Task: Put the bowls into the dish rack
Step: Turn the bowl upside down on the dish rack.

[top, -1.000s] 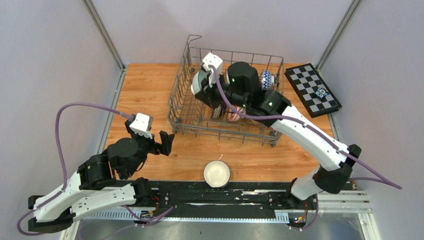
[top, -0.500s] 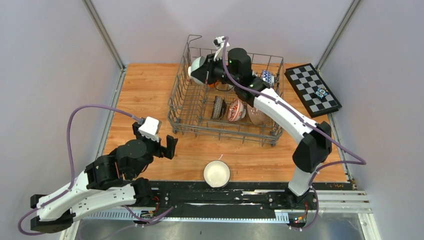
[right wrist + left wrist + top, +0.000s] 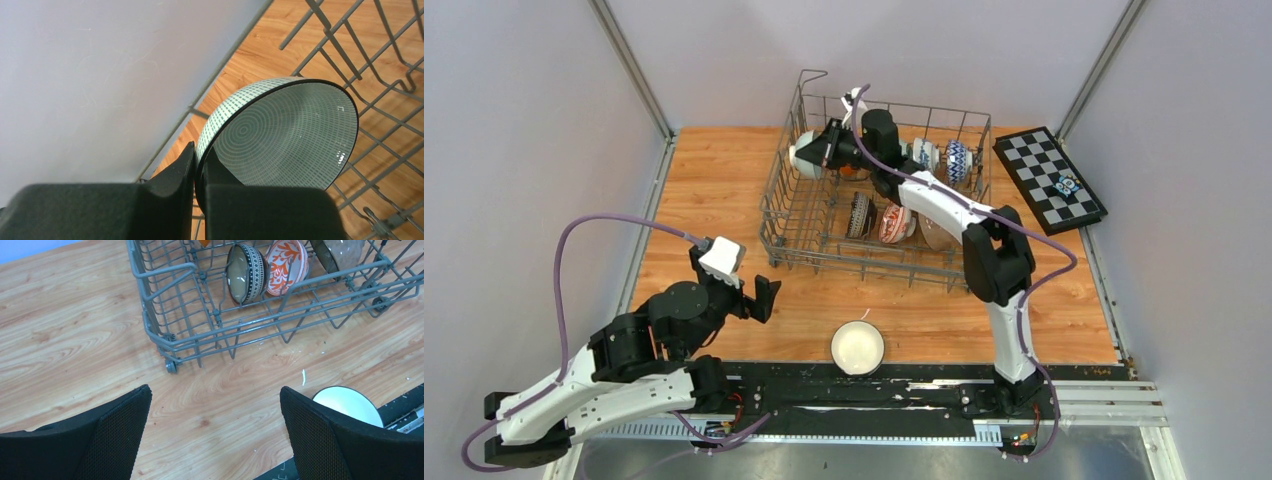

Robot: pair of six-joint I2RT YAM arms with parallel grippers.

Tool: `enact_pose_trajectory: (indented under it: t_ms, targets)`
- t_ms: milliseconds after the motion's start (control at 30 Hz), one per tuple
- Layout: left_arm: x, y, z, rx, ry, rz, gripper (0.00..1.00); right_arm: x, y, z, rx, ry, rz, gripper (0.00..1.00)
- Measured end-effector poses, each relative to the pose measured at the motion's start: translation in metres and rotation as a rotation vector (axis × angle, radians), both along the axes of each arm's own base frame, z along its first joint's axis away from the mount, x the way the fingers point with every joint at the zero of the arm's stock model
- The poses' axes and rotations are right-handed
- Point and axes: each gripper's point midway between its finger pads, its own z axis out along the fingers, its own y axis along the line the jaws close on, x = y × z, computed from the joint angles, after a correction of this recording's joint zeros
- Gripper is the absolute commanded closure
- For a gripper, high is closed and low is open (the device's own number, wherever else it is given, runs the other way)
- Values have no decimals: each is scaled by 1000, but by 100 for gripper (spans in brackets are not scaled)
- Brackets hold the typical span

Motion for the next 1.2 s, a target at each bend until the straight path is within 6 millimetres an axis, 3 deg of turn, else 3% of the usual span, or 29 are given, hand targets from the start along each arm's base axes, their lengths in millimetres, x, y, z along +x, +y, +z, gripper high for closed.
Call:
enact_pose_trajectory:
  t_ms: [200, 367, 733, 933, 1200]
  targets:
    - [1, -1, -2, 12, -11, -7, 0, 23, 19, -32, 50, 82, 26, 97]
    - [1, -3, -11, 37, 1, -11, 0, 34, 21, -52, 66, 134, 21, 97]
    - [4, -8, -17, 82, 14, -19, 0, 55, 16, -69, 112, 181, -6, 97]
    - [5, -4, -15, 80, 2, -2, 0, 60, 9, -72, 125, 187, -19, 97]
    - [6, 0, -13, 72, -8, 17, 0, 59, 2, -95, 109, 237, -34, 97]
